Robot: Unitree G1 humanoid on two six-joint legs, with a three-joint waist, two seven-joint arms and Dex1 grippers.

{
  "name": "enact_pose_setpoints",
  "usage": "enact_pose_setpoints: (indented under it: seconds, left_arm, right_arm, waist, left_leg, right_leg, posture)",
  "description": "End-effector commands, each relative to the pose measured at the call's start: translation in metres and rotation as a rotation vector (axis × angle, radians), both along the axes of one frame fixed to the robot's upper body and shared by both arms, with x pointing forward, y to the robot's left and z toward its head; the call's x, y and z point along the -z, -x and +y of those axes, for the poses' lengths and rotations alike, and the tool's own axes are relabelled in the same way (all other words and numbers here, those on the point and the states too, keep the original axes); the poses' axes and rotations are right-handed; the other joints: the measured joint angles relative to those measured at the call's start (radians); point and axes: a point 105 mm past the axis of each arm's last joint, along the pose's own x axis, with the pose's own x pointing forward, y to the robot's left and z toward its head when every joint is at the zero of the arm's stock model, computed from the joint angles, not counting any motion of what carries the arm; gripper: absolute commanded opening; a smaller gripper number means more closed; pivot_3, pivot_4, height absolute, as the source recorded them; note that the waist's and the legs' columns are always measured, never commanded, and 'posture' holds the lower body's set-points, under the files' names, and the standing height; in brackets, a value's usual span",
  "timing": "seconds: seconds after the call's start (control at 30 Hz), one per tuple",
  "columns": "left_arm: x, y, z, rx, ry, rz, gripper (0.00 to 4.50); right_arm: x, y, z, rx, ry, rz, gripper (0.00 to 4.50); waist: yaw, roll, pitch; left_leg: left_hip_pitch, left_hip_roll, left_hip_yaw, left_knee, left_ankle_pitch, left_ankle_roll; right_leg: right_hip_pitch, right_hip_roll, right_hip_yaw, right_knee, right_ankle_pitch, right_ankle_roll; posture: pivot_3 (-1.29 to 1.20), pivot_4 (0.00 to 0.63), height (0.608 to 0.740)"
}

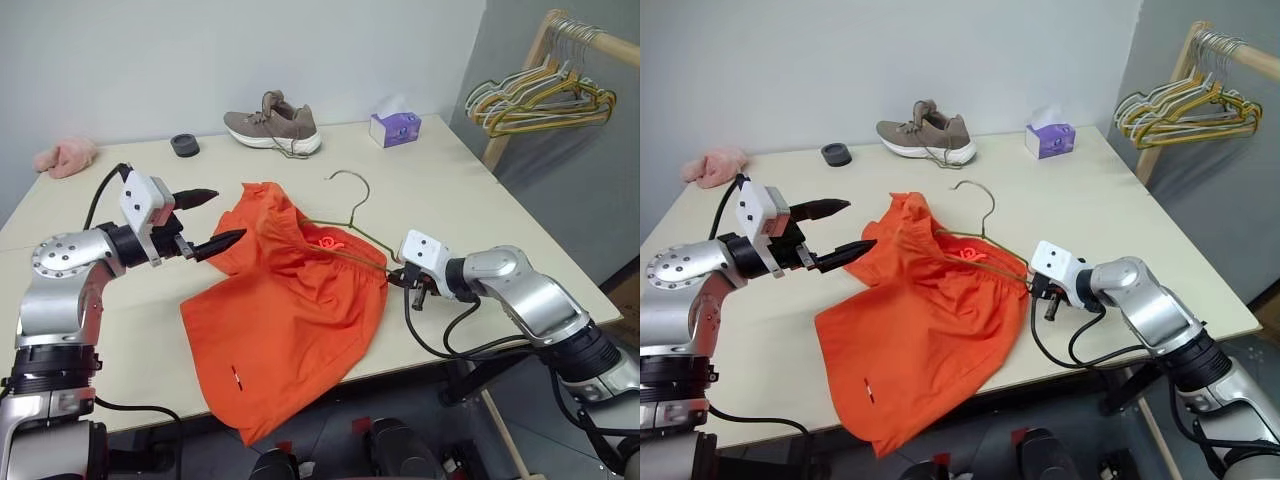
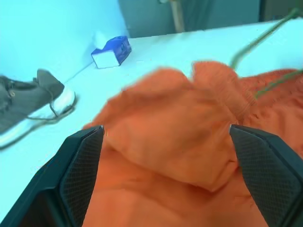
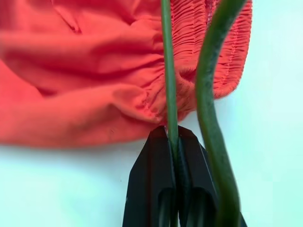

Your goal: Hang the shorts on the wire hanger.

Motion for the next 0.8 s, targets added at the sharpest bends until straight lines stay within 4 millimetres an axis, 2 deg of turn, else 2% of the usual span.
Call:
enact_pose_setpoints:
  seconds: [0.03,0.17,0.73,0.8]
  left_arm:
    - [-0.009,-0.002,-0.001,0.04,-0.093,-0.053,4.47]
    - [0.002,-0.002,-0.015,0.144,-0.22,-0.053,4.47]
    - [0.038,0.001,-0.053,0.302,-0.245,0.04,4.47]
    - [0.041,0.0,-0.054,0.303,-0.248,0.049,4.07]
  right_arm:
    - [-0.013,0.001,0.009,-0.07,0.01,-0.089,0.0]
    - [-0.016,0.002,0.013,-0.124,0.057,-0.146,0.0]
    - [-0.023,0.009,0.029,-0.232,0.08,-0.205,0.0]
    - [-0.026,0.009,0.031,-0.245,0.084,-0.217,0.0]
  waist:
    - [0.0,0.0,0.0]
    - [0.0,0.0,0.0]
    - [-0.002,-0.001,-0.001]
    - [-0.002,-0.001,-0.001]
  left_leg:
    - [0.0,0.0,0.0,0.0,0.0,0.0]
    - [0.0,0.0,0.0,0.0,0.0,0.0]
    - [0.001,0.0,0.0,0.002,0.0,0.0]
    - [0.001,0.0,0.0,0.002,0.0,0.0]
  right_leg:
    - [0.0,0.0,0.0,0.0,0.0,0.0]
    - [0.0,0.0,0.0,0.001,0.0,0.0]
    - [0.001,0.0,0.0,0.002,0.0,0.0]
    - [0.001,0.0,0.0,0.002,0.0,0.0]
  posture:
    - [-0.19,0.03,0.74]
    - [-0.19,0.028,0.74]
    - [-0.2,0.03,0.74]
    - [-0.21,0.035,0.74]
